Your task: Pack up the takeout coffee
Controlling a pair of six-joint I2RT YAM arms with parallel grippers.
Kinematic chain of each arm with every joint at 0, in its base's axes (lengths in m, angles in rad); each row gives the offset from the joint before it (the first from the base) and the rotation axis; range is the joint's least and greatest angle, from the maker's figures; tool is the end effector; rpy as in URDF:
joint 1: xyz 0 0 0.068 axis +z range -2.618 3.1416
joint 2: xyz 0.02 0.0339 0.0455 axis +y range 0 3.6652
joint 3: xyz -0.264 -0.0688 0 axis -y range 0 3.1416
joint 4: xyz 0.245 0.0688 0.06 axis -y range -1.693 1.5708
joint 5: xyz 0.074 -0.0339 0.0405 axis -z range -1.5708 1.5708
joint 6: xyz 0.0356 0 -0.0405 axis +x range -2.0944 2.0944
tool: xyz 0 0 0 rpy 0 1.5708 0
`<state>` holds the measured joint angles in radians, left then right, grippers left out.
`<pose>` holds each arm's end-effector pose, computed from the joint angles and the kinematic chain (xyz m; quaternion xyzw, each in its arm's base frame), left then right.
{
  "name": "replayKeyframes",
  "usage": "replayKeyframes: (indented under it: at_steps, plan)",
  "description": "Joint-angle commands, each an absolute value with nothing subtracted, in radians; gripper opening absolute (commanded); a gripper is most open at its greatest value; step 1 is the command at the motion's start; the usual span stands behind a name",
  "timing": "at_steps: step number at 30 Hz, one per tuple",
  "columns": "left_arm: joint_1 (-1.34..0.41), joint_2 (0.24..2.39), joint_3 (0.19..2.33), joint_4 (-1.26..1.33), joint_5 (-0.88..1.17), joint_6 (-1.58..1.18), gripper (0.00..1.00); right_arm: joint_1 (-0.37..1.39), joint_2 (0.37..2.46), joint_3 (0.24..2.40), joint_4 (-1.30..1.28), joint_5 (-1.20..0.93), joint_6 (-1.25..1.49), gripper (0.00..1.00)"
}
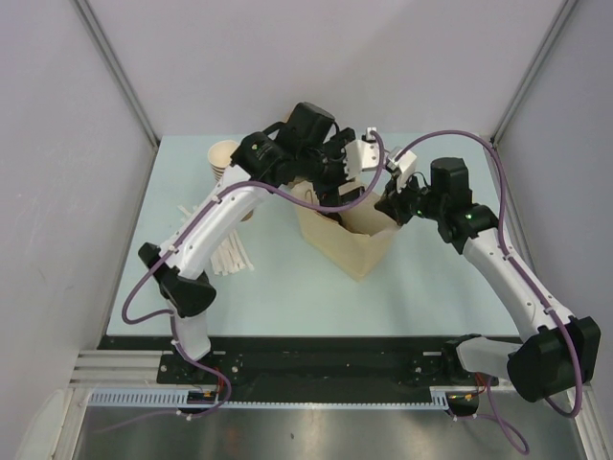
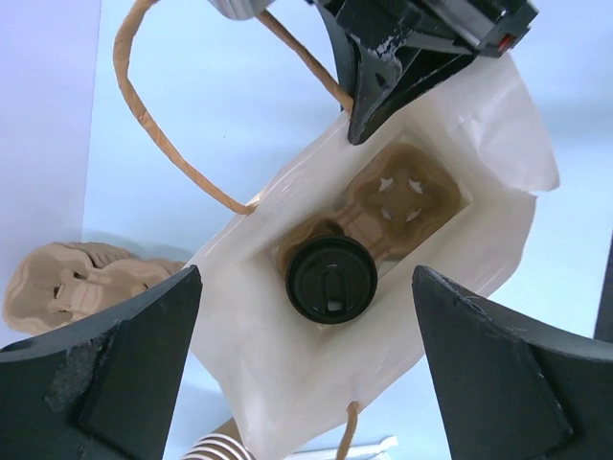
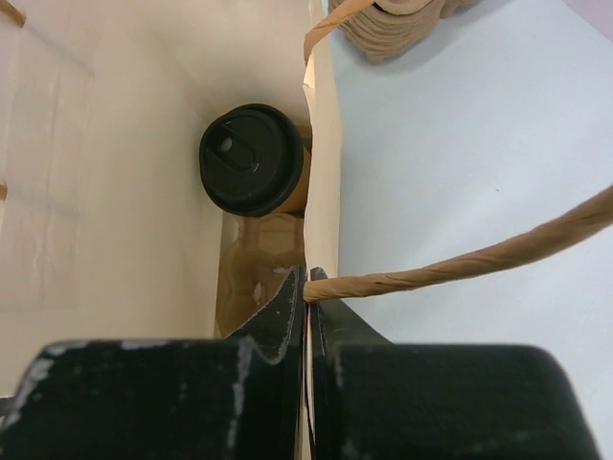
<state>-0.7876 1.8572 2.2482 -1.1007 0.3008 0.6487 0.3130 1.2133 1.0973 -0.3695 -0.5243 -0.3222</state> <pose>0.2607 -0.2768 0.4452 0.6383 0.6354 -0.1645 0.4022 0.2520 0.1003 0.3431 -0.3854 0.7439 0.2196 0.4998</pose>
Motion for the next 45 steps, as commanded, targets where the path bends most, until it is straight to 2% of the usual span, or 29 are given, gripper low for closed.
replayKeyframes:
  at_steps: [1, 8, 16, 26, 31, 34, 35, 39, 40, 45]
  plan:
    - [-0.776, 1.798, 2.283, -1.046, 0.351, 0.550, 0.95, 0.316, 1.193, 1.115, -0.397, -0.534, -0.324, 0.00]
    - [-0.704, 1.793, 2.358, -0.956, 0.354, 0.350, 0.94, 0.293, 1.158, 1.121, -0.431, -0.658, -0.313, 0.00]
    - [-0.608, 1.758, 2.347, -0.893, 0.313, 0.161, 0.94, 0.287, 1.132, 1.147, -0.479, -0.738, -0.310, 0.00]
    - [-0.390, 1.537, 2.030, -0.824, 0.210, 0.021, 0.91, 0.305, 1.163, 1.177, -0.515, -0.673, -0.305, 0.00]
    - [-0.313, 1.418, 1.954, -0.825, 0.138, 0.028, 0.91, 0.314, 1.183, 1.177, -0.505, -0.654, -0.291, 0.00]
    - [-0.206, 1.373, 1.906, -0.836, 0.110, 0.017, 0.91, 0.318, 1.192, 1.178, -0.492, -0.637, -0.287, 0.00]
    - [-0.180, 1.364, 1.887, -0.841, 0.077, 0.006, 0.91, 0.321, 1.192, 1.178, -0.489, -0.632, -0.287, 0.06]
    - [-0.003, 1.313, 1.778, -0.853, 0.074, -0.072, 0.90, 0.319, 1.200, 1.192, -0.492, -0.603, -0.282, 0.16]
    - [0.085, 1.301, 1.720, -0.850, 0.078, -0.081, 0.90, 0.319, 1.201, 1.193, -0.497, -0.598, -0.281, 0.18]
    - [0.241, 1.290, 1.536, -0.821, 0.152, -0.149, 0.90, 0.322, 1.204, 1.216, -0.502, -0.563, -0.261, 0.37]
